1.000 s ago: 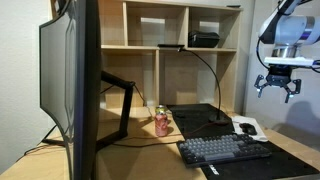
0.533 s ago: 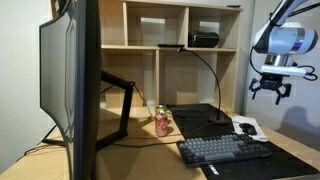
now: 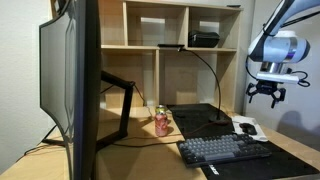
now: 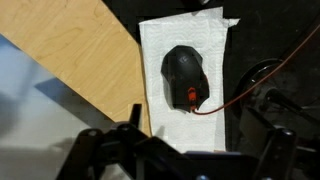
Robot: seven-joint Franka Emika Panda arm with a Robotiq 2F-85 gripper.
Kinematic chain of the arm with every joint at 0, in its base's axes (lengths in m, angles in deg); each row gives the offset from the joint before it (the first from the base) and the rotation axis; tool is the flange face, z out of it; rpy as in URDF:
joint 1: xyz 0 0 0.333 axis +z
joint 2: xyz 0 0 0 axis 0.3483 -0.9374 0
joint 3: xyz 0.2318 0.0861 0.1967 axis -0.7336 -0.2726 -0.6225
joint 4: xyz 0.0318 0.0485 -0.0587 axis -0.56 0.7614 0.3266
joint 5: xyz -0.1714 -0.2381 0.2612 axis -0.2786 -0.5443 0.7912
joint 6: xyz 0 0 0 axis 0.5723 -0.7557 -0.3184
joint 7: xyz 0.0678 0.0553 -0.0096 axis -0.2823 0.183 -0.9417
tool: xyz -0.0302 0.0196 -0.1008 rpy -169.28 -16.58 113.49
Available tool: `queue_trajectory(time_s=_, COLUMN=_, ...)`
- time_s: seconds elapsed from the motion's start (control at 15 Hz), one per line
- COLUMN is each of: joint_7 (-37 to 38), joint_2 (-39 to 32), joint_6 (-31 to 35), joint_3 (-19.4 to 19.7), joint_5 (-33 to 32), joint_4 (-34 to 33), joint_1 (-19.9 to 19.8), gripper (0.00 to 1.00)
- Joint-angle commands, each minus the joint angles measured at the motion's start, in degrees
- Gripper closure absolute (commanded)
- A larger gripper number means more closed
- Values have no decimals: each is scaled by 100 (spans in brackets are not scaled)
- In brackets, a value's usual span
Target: Move the mouse to the bottom of the table, the take the two cans and put them on the paper
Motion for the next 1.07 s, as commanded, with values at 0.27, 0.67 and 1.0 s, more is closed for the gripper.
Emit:
queue_trajectory(time_s=0.27, joint_7=147, joint_2=-605, joint_6=1394, joint_3=83, joint_5=-999, joint_4=4, joint_1=348, gripper=0)
queue_trajectory(time_s=0.67, joint_7=-137, joint_2=-1727, joint_6=2473, joint_3=-21, joint_5=-1131, joint_4=-359, joint_1=438, gripper=0)
queue_trajectory(time_s=1.0, joint_7=-169, joint_2=-2123, joint_6=2206, joint_3=-37, joint_5=-1027, joint_4=-731, joint_1=339, gripper=0)
